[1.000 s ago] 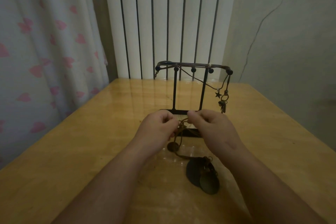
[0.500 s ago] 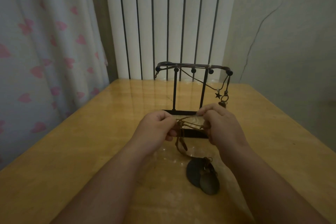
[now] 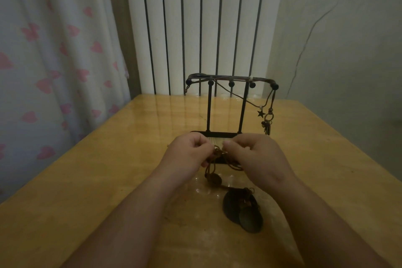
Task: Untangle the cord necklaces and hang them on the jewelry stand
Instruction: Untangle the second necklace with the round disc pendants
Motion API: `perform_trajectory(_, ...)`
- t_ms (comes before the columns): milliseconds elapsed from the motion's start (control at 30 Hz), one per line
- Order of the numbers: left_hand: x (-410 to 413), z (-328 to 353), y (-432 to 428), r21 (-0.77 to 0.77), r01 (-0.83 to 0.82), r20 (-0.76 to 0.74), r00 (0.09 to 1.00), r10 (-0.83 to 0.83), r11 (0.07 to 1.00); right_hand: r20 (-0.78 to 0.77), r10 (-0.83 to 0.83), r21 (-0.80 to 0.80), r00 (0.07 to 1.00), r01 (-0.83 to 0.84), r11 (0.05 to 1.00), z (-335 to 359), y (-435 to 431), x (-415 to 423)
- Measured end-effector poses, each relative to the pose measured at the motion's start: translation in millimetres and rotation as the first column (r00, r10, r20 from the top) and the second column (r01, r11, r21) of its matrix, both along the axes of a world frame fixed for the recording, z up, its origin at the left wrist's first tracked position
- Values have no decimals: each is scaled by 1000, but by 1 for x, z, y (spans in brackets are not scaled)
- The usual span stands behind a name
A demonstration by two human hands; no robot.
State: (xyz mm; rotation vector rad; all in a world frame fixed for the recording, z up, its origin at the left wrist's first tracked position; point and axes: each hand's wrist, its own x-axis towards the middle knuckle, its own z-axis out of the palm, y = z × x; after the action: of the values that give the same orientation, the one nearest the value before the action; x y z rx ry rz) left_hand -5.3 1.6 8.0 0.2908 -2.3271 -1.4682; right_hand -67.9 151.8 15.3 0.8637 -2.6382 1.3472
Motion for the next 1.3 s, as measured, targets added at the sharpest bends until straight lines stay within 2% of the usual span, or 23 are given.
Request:
perform_trajectory(133,1,0,1,-35,11,15,1000,-11,999,-111,-36,132,993,51,990,3,-3,1)
perform_trajectory(233,0,-1,2,-34,13,20,1000,-12,999,-109,5,232,994,20,972,3,-7,4)
perform_trajectory(333,-2,-2,1,-23,-3,16,1000,3,1000,-98,0,256,995,25,966,2,-7,3)
perform_trajectory(400,-3,-2,0,5,-12,8,1000,12,1000,-33,-8,163,999,13,987,1,-8,3)
perform_trajectory(500,-4,-2,2,40,10,8,1000,-10,999,183,21,-138,983,5,990,1,-11,6)
perform_trajectory(600,-3,-2,3,53,32,1,999,-32,998,329,60,-244,942,23,970,-1,-11,7)
perform_trajectory(700,-3,-3,0,121,36,-3,999,-36,992,484,167,-364,859,23,931,0,-8,6)
perform_trajectory(1000,-4,-5,1,265,117,-26,993,-115,957,426,110,-319,898,35,947,1,-9,5)
perform_trajectory(1167,-4,-7,-2,239,119,-46,993,-111,964,369,119,-283,922,-11,959,1,-9,6)
perform_trajectory(1300,-5,-8,-3,254,114,-61,993,-102,960,381,84,-327,921,49,944,1,-11,6)
